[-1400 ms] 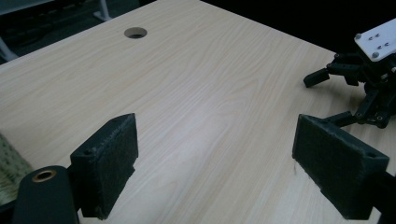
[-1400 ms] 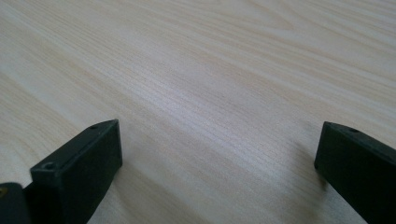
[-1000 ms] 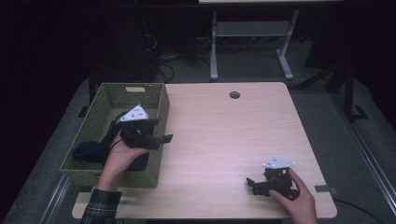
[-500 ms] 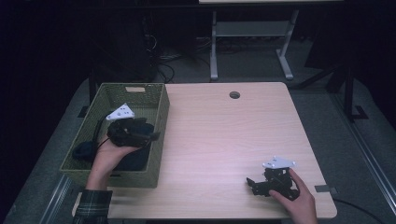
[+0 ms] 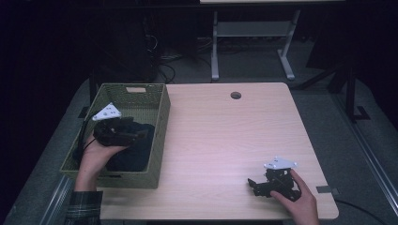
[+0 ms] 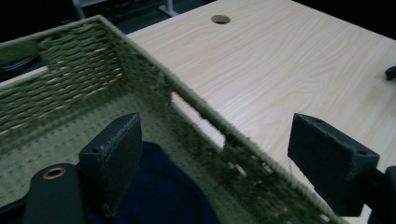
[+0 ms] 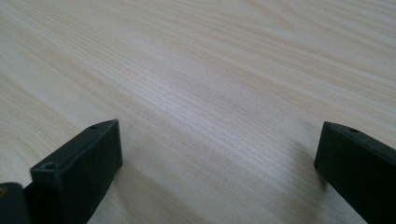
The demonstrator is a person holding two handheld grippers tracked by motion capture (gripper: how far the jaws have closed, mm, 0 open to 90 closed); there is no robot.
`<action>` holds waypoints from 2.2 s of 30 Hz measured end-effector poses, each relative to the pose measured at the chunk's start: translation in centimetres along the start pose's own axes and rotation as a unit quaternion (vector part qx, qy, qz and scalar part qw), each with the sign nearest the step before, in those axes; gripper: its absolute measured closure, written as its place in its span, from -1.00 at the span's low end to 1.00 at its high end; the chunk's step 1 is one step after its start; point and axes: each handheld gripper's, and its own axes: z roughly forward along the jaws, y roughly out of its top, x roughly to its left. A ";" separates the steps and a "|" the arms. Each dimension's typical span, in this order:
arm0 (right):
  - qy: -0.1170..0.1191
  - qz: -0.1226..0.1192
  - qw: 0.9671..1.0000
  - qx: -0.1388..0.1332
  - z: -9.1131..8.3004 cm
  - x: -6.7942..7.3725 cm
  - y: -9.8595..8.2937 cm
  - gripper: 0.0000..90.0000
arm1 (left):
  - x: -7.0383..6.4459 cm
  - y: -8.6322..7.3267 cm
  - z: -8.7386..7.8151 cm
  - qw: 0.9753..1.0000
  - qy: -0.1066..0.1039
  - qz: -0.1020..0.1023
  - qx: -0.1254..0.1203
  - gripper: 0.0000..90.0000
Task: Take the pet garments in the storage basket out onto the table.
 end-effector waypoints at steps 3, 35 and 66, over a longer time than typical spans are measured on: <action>0.000 0.000 1.000 0.000 0.0 0.0 0.0 -0.99 | 0.6 -0.3 -0.5 1.000 0.010 -0.004 0.004 -0.58; 0.001 0.001 1.000 0.000 0.0 0.0 0.0 -0.99 | 5.0 -4.0 -1.9 0.987 0.070 -0.002 0.146 -0.23; 0.001 0.000 1.000 0.000 0.0 0.0 0.0 -0.99 | 5.1 -4.8 0.1 0.965 0.054 0.001 0.256 0.88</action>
